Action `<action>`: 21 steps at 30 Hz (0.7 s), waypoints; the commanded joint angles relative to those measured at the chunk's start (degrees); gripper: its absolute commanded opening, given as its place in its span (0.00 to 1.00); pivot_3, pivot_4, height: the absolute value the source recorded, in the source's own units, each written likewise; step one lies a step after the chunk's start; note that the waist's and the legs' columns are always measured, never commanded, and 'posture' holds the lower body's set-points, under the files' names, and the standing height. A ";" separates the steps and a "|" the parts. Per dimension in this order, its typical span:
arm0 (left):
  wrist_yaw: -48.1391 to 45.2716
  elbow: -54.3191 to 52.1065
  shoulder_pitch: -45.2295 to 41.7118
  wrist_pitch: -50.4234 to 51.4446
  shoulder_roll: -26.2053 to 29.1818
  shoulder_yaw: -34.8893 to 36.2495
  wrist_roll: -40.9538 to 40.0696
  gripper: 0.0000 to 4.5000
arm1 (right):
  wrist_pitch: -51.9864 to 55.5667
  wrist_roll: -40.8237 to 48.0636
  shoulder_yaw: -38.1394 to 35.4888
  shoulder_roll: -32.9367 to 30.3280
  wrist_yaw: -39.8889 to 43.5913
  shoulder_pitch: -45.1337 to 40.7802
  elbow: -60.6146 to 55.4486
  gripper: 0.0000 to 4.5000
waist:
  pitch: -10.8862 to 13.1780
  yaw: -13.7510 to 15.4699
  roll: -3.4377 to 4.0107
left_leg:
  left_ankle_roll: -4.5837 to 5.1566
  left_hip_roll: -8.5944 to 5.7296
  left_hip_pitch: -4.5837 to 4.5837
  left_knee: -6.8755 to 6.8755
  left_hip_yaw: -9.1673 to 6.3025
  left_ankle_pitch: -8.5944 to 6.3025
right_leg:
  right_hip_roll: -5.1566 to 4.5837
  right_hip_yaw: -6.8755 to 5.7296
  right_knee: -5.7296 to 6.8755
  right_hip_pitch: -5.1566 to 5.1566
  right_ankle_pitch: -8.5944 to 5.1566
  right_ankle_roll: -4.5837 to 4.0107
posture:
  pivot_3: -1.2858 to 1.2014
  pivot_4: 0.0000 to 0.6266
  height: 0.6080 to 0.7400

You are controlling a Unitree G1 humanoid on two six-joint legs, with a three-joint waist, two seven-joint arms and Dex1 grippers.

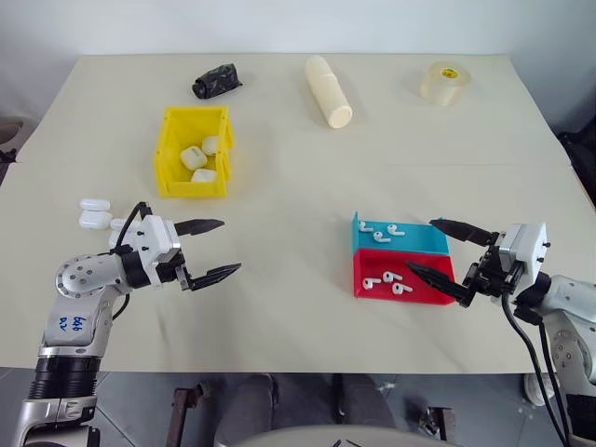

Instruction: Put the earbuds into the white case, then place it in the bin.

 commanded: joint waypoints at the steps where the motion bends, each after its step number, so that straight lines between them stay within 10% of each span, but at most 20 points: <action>1: 0.66 -0.90 -0.52 -3.00 -0.22 0.59 0.89 0.99 | -0.55 0.49 -0.31 0.36 -0.21 -0.72 -1.07 1.00 | 0.00 -0.01 0.00 | 0.00 0.00 0.00 0.00 0.00 0.00 | 0.00 0.00 0.00 0.00 0.00 0.00 | 0.52 0.24 1.00; 21: 8.83 -2.79 3.43 -1.00 -1.81 5.20 0.45 0.99 | -2.58 0.23 2.63 1.81 2.05 -2.16 -0.82 1.00 | 0.00 -0.15 0.00 | 0.00 0.01 0.00 -0.01 0.00 0.00 | 0.00 0.00 0.00 0.00 0.00 0.00 | 0.52 0.24 1.00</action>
